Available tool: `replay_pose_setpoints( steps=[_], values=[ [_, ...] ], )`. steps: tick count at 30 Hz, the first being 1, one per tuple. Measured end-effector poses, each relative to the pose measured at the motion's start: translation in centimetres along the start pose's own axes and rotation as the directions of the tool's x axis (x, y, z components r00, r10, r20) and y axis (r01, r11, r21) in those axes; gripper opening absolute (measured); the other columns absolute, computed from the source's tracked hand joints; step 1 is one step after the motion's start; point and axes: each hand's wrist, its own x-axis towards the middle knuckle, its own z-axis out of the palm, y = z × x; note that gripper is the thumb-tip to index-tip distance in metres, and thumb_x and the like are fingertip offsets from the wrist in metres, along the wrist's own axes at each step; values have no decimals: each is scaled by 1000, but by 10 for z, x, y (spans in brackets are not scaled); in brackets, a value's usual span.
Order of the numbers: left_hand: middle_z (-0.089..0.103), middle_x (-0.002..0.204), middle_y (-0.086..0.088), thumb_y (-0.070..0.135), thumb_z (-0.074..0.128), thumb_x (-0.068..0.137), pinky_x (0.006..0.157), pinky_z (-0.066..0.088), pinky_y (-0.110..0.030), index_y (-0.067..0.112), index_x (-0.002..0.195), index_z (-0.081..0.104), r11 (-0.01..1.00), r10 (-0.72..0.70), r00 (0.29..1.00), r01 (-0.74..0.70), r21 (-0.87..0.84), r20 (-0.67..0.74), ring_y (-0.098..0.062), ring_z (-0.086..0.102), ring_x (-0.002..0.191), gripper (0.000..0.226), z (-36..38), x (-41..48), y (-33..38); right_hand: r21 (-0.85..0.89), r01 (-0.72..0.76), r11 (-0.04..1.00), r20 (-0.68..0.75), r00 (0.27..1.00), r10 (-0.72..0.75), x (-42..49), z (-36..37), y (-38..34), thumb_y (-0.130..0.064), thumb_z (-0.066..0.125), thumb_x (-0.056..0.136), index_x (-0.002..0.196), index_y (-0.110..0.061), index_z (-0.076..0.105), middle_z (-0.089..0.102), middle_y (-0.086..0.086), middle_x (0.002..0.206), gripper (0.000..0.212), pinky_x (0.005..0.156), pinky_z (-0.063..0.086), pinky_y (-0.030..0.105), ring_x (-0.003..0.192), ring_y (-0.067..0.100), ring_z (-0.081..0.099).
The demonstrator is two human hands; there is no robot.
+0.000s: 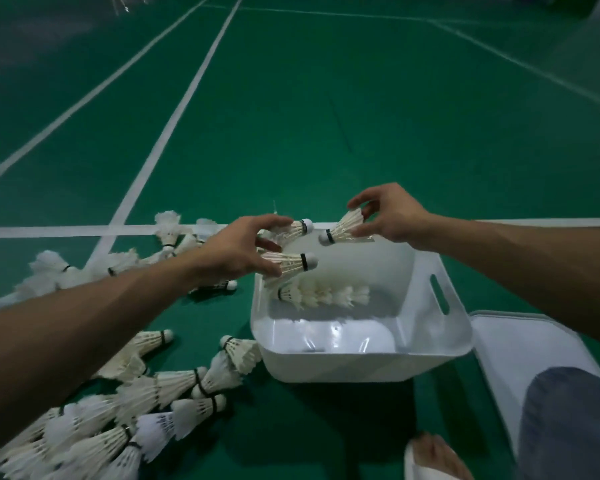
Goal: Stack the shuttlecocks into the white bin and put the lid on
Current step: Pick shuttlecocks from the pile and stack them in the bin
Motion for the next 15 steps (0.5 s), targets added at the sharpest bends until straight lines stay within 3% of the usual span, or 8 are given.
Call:
replay_pose_setpoints(
  steps=[4, 8, 10, 15],
  values=[
    [47, 140, 5, -7, 80, 67, 69, 58, -24, 25, 139, 46, 996, 9, 992, -21, 92, 126, -8, 62, 102, 87, 38, 36, -13, -44, -118, 992, 50, 992, 120, -3, -11, 48, 1, 80, 72, 116, -10, 64, 60, 8, 95, 48, 61, 60, 34, 72, 21, 61],
    [48, 139, 7, -6, 79, 68, 79, 58, -31, 27, 139, 46, 979, -55, 962, -1, 205, 267, -7, 63, 101, 85, 62, 67, -23, -212, -148, 966, 58, 985, 164, -1, -5, 88, 2, 75, 74, 120, -7, 63, 58, 6, 94, 49, 52, 57, 28, 62, 16, 57],
    [53, 134, 4, -7, 78, 69, 82, 57, -34, 25, 137, 49, 975, -88, 944, 17, 221, 317, -9, 64, 101, 80, 70, 80, -26, -340, -110, 934, 61, 988, 139, 4, -2, 100, -2, 72, 76, 120, -8, 63, 63, 7, 101, 46, 50, 49, 15, 63, 13, 54],
    [57, 127, 3, -8, 76, 69, 81, 58, -39, 25, 133, 53, 976, -125, 924, 49, 214, 361, -12, 65, 99, 75, 80, 101, -40, -490, -85, 867, 87, 986, 146, 17, 12, 123, -8, 72, 76, 121, -11, 64, 66, 6, 112, 45, 69, 45, 23, 78, 13, 51]
  ],
)
